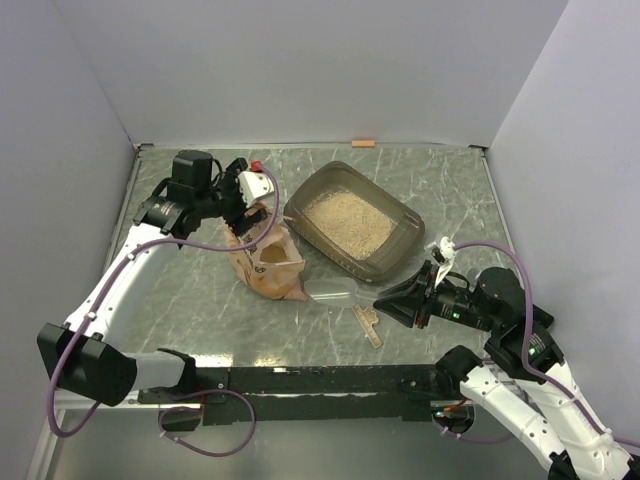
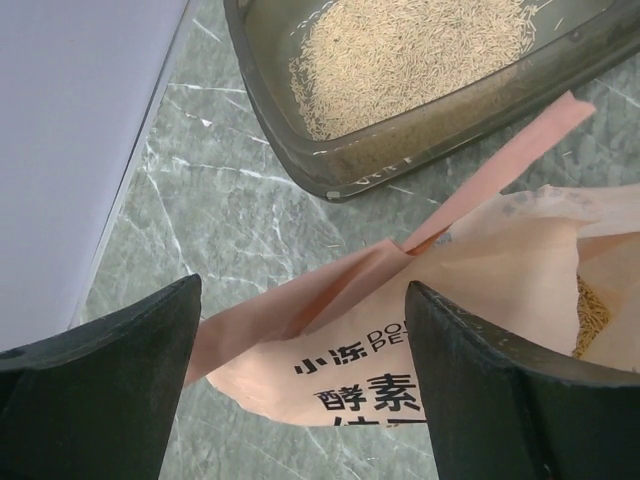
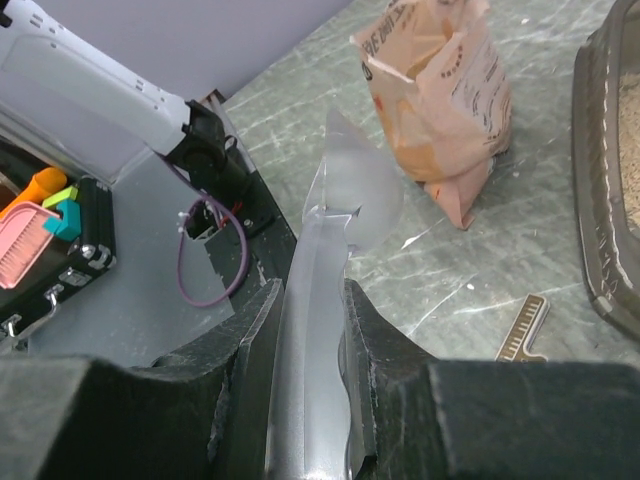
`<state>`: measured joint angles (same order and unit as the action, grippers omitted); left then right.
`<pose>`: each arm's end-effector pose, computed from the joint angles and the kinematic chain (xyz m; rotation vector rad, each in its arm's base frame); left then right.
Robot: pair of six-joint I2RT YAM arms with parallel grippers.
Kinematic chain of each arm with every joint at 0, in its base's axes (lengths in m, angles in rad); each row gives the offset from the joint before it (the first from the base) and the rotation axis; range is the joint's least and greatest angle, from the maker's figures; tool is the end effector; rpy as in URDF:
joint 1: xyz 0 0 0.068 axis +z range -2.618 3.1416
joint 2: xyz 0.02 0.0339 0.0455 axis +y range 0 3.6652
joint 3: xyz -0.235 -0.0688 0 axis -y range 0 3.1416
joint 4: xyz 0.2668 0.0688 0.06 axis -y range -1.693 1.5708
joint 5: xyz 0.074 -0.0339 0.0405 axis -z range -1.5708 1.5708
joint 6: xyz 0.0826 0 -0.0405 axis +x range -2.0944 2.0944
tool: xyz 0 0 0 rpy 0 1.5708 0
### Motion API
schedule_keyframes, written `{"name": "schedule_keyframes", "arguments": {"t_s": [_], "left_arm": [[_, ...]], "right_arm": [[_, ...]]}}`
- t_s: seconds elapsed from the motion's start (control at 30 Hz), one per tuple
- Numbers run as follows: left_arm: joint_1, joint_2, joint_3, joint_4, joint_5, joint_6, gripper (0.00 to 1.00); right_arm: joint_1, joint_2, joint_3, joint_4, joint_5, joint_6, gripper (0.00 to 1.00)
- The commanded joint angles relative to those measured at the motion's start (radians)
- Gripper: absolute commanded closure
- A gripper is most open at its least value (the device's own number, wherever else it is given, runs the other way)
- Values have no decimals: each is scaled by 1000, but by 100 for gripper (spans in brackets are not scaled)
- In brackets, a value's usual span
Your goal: Fill the litter box with clean litter
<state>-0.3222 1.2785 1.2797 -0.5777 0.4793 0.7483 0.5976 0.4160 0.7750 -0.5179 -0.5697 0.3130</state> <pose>0.3128 -0.1446 0.3186 1.2904 1.6387 -0.2566 0.1200 0.1356 0.3357 -0.6976 1.7120 1.1440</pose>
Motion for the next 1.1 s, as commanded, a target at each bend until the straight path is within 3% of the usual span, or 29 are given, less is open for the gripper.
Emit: {"name": "schedule_keyframes", "arguments": {"t_s": [0.0,0.1,0.13,0.2,0.5,0.7,1.07], "left_arm": [[-5,-8,32,-48,45,36,23],[-5,-18,14,-54,54,33,60],[-5,-27,9,-53,53,31,82],[-5,-36,-14,-54,45,29,99],[-5,-123,-92,-50,22,19,99],[-14,-162,-72,-54,-24,-65,99],[-48,-421,-315,347,-383,-490,99]], "right_arm": [[-2,1,-11,44,-24,9,100],[-1,12,-2,47,-19,17,100],[-2,14,3,53,-16,20,100],[-2,21,32,58,-6,35,100],[-2,194,233,19,74,35,100],[-1,360,352,-4,122,44,100],[13,606,515,-100,180,32,100]]}}
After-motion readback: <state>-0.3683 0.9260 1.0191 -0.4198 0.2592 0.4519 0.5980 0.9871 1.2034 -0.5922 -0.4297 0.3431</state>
